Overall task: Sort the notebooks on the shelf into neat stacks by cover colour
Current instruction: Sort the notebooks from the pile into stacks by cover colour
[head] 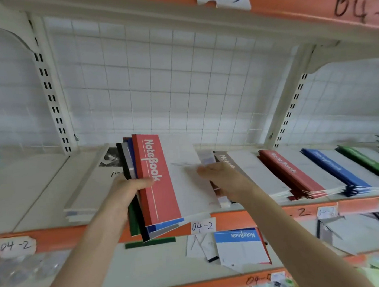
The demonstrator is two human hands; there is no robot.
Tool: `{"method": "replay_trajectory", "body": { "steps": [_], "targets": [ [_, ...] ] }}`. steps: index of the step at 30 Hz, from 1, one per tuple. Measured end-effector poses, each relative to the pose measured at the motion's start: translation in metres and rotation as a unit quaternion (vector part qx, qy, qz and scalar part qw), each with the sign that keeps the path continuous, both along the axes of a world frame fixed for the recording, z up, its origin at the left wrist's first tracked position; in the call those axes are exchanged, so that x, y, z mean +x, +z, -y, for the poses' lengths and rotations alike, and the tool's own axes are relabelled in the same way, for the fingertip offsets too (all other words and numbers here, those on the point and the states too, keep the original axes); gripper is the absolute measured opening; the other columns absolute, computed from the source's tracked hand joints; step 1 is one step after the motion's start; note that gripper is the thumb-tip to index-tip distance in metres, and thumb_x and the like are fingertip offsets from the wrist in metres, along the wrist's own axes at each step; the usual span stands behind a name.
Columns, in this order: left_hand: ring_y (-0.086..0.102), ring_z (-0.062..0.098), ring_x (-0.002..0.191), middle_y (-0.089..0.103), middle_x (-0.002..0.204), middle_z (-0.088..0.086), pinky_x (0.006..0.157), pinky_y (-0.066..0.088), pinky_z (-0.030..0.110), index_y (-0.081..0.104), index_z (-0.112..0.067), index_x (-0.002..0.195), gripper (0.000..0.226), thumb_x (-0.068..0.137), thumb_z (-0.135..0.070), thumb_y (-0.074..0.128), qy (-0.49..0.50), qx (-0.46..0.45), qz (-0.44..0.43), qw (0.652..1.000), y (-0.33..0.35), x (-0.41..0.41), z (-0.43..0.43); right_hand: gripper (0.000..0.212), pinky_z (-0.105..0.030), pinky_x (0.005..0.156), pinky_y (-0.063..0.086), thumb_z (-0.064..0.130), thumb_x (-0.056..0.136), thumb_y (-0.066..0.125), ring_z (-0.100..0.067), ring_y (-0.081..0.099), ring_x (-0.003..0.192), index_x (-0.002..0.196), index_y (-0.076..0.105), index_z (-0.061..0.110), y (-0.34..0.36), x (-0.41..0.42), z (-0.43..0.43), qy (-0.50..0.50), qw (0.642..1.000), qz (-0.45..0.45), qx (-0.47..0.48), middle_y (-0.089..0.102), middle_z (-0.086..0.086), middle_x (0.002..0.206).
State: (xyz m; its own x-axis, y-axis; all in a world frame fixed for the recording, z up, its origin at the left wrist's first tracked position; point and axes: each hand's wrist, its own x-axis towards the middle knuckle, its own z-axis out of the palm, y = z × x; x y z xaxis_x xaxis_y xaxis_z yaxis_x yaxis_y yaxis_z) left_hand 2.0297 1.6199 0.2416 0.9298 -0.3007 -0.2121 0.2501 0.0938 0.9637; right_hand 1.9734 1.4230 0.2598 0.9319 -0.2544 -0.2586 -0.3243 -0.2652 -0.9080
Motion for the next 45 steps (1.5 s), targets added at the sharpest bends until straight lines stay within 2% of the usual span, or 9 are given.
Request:
{"method": "replay_trajectory", "body": {
  "steps": [4, 11, 15, 18, 26, 34, 38, 41, 45],
  "targets": [
    [0.064, 0.023, 0.082, 0.068, 0.089, 0.005, 0.071, 0.047, 0.035, 0.061, -0.020, 0.089, 0.020, 0.079, -0.005, 0.070, -0.012, -0.007, 0.014, 1.000, -0.002, -0.004, 0.037, 0.008, -0.019, 0.058, 0.045, 0.016, 0.089, 0.054, -0.013, 0.056, 0.071, 0.093, 0.060, 0.014, 0.000, -0.012, 0.017, -0.071, 0.986, 0.036, -0.148, 0.058, 0.002, 0.078],
    [0.061, 0.021, 0.075, 0.065, 0.082, 0.003, 0.063, 0.045, 0.029, 0.058, -0.020, 0.083, 0.020, 0.079, -0.004, 0.070, -0.032, -0.039, 0.015, 0.999, -0.004, -0.021, 0.112, 0.035, -0.033, 0.066, 0.046, 0.021, 0.090, 0.052, -0.023, 0.053, 0.087, 0.121, 0.043, 0.005, 0.001, -0.041, 0.066, -0.148, 0.946, 0.010, -0.288, 0.057, -0.010, 0.108],
    [0.063, 0.025, 0.079, 0.066, 0.084, 0.006, 0.067, 0.048, 0.032, 0.060, -0.015, 0.087, 0.008, 0.084, -0.017, 0.067, -0.028, -0.023, -0.001, 0.999, -0.003, -0.031, 0.161, 0.039, -0.034, 0.060, 0.053, 0.019, 0.089, 0.054, -0.024, 0.056, 0.085, 0.123, 0.042, 0.005, -0.001, -0.054, 0.117, -0.177, 0.945, 0.020, -0.274, 0.057, -0.008, 0.104],
    [0.062, 0.021, 0.067, 0.064, 0.076, 0.004, 0.057, 0.045, 0.028, 0.059, -0.015, 0.081, 0.011, 0.090, -0.020, 0.062, -0.023, -0.036, -0.007, 0.999, 0.002, -0.039, 0.198, 0.041, -0.022, 0.044, 0.039, 0.017, 0.089, 0.056, -0.022, 0.052, 0.085, 0.126, 0.043, 0.005, -0.001, -0.067, 0.168, -0.206, 0.946, 0.024, -0.247, 0.057, -0.010, 0.109],
    [0.060, 0.023, 0.070, 0.063, 0.079, 0.005, 0.064, 0.047, 0.029, 0.056, -0.020, 0.081, 0.014, 0.088, -0.010, 0.062, 0.008, -0.044, -0.030, 0.999, 0.000, -0.053, 0.268, 0.031, -0.026, 0.056, 0.044, 0.006, 0.082, 0.062, -0.026, 0.058, 0.083, 0.113, 0.058, 0.005, -0.002, -0.097, 0.308, -0.279, 0.936, 0.047, -0.208, 0.063, -0.016, 0.102],
    [0.058, 0.024, 0.067, 0.061, 0.077, 0.007, 0.058, 0.043, 0.029, 0.054, -0.020, 0.079, 0.019, 0.088, -0.004, 0.059, 0.057, -0.020, -0.022, 0.998, -0.003, -0.072, 0.279, 0.030, -0.028, 0.063, 0.046, 0.009, 0.078, 0.063, -0.029, 0.061, 0.087, 0.108, 0.064, 0.004, -0.019, -0.075, 0.357, -0.202, 0.925, -0.006, -0.321, 0.067, -0.016, 0.102],
    [0.058, 0.025, 0.067, 0.061, 0.077, 0.009, 0.058, 0.043, 0.029, 0.056, -0.016, 0.084, 0.013, 0.088, -0.003, 0.058, 0.079, -0.007, -0.015, 0.997, -0.003, -0.078, 0.275, 0.029, -0.024, 0.049, 0.034, 0.012, 0.082, 0.060, -0.024, 0.051, 0.080, 0.109, 0.055, 0.006, -0.031, -0.061, 0.352, -0.144, 0.894, -0.053, -0.420, 0.063, -0.013, 0.103],
    [0.058, 0.025, 0.068, 0.062, 0.079, 0.010, 0.056, 0.041, 0.028, 0.056, -0.013, 0.094, 0.012, 0.086, -0.005, 0.058, 0.094, 0.012, -0.008, 0.995, -0.003, -0.080, 0.271, 0.035, -0.030, 0.065, 0.045, 0.009, 0.081, 0.058, -0.031, 0.056, 0.097, 0.116, 0.052, 0.007, -0.038, -0.055, 0.354, -0.134, 0.884, -0.034, -0.447, 0.061, -0.014, 0.109],
    [0.058, 0.025, 0.065, 0.062, 0.075, 0.010, 0.055, 0.040, 0.027, 0.058, -0.012, 0.086, 0.007, 0.084, -0.005, 0.059, 0.106, 0.036, 0.001, 0.994, -0.002, -0.081, 0.265, 0.033, -0.027, 0.063, 0.038, 0.011, 0.082, 0.059, -0.029, 0.057, 0.100, 0.114, 0.055, 0.005, -0.038, -0.052, 0.359, -0.117, 0.882, -0.026, -0.457, 0.061, -0.013, 0.110]
  ]
}}
